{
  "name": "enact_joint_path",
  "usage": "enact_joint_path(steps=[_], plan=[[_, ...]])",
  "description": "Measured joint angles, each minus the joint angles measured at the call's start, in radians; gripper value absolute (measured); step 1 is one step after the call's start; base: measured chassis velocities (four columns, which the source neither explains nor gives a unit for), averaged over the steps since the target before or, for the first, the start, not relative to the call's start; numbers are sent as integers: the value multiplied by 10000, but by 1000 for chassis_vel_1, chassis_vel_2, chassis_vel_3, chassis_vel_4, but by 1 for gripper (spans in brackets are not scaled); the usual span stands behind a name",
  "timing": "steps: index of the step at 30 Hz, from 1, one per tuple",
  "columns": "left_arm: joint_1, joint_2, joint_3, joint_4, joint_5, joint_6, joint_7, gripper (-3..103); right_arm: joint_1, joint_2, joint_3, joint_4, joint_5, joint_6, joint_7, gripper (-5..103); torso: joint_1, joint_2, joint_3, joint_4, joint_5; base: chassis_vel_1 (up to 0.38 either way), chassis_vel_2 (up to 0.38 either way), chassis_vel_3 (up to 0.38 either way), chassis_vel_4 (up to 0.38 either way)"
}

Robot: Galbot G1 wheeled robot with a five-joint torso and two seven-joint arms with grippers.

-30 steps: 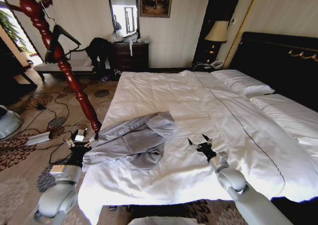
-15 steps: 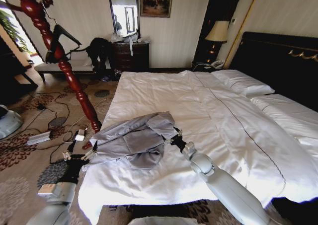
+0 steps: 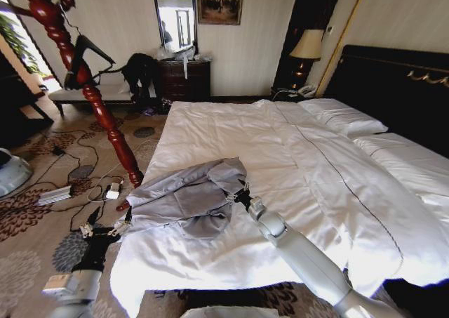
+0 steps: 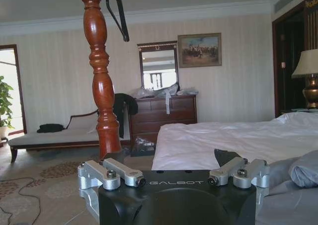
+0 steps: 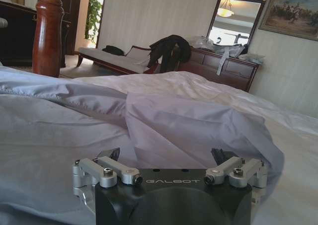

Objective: Pick up the clothes from the bed and hang them on the clothes hanger.

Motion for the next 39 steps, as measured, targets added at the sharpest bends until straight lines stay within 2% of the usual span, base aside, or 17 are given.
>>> enact_joint_path(steps=[6, 7, 9, 11, 12, 13, 15, 17, 19, 21, 24, 27, 28, 30, 32, 34, 39], plan=[[179, 62, -152, 23, -153, -76, 73, 100, 386, 148, -333, -263, -23, -22, 4, 100, 0, 0, 0, 3, -1, 0, 0, 0, 0], [214, 39, -225, 23, -231, -99, 88, 100, 503, 139, -471, -346, -51, -22, 10, 93, 0, 0, 0, 1, 0, 0, 0, 0, 0], [244, -18, -285, 23, -279, -121, 101, 100, 590, 146, -580, -429, -67, -22, 19, 87, 0, 0, 0, 1, -1, 0, 0, 0, 0], [256, -48, -300, 24, -297, -134, 104, 100, 619, 163, -616, -461, -69, -22, 22, 87, 1, 0, 0, 0, -1, 0, 0, 0, 0], [281, -100, -317, 27, -324, -152, 110, 100, 673, 232, -674, -517, -72, -20, 28, 76, 0, 0, 0, 0, -1, 0, 0, 0, 0], [305, -127, -327, 33, -345, -160, 115, 100, 736, 291, -732, -567, -73, -22, 45, 76, 0, 0, 1, 0, 0, 0, 0, 0, 0], [325, -156, -346, 73, -354, -183, 126, 100, 877, 393, -848, -681, -70, -41, 94, 65, 0, 0, 0, 2, 1, 0, 0, 0, 0], [326, -169, -358, 104, -355, -194, 128, 100, 950, 447, -901, -735, -66, -54, 119, 65, 0, 0, 0, 2, 0, 0, 0, 0, 0], [320, -257, -385, 158, -372, -225, 128, 100, 1101, 581, -999, -870, -46, -96, 170, 48, 1, 0, 0, 4, 1, 0, 0, 0, 0], [326, -299, -388, 158, -380, -232, 128, 100, 1133, 589, -1022, -901, -40, -103, 187, 48, 0, 0, 0, 3, 0, 0, 0, 0, 0], [372, -421, -428, 153, -454, -265, 129, 100, 1218, 439, -1101, -917, 6, -105, 205, 33, 1, 0, 0, 0, 0, 0, 0, 0, 0], [395, -430, -466, 165, -498, -286, 133, 100, 1288, 356, -1175, -920, 68, -105, 211, 27, 0, 0, 0, 0, 0, 0, 0, 0, 0], [414, -430, -519, 182, -552, -302, 134, 100, 1333, 299, -1232, -932, 162, -106, 215, 16, 0, 0, 0, 1, 0, 0, 0, 0, 0], [422, -430, -535, 182, -579, -303, 134, 100, 1341, 289, -1241, -938, 180, -106, 216, 16, 0, 0, 0, 1, 0, 0, 0, 0, 0], [440, -430, -601, 182, -669, -305, 134, 100, 1347, 267, -1269, -991, 203, -108, 215, 6, 0, 0, 0, 1, 1, 0, 0, 0, 0], [449, -430, -624, 182, -675, -311, 134, 100, 1343, 267, -1268, -998, 211, -108, 218, 2, 0, 0, 0, 0, 1, 0, 0, 0, 0], [511, -450, -663, 181, -693, -345, 143, 100, 1318, 198, -1222, -857, 425, -111, 268, 0, 0, 0, 0, 3, 1, 0, 0, 0, 0]])
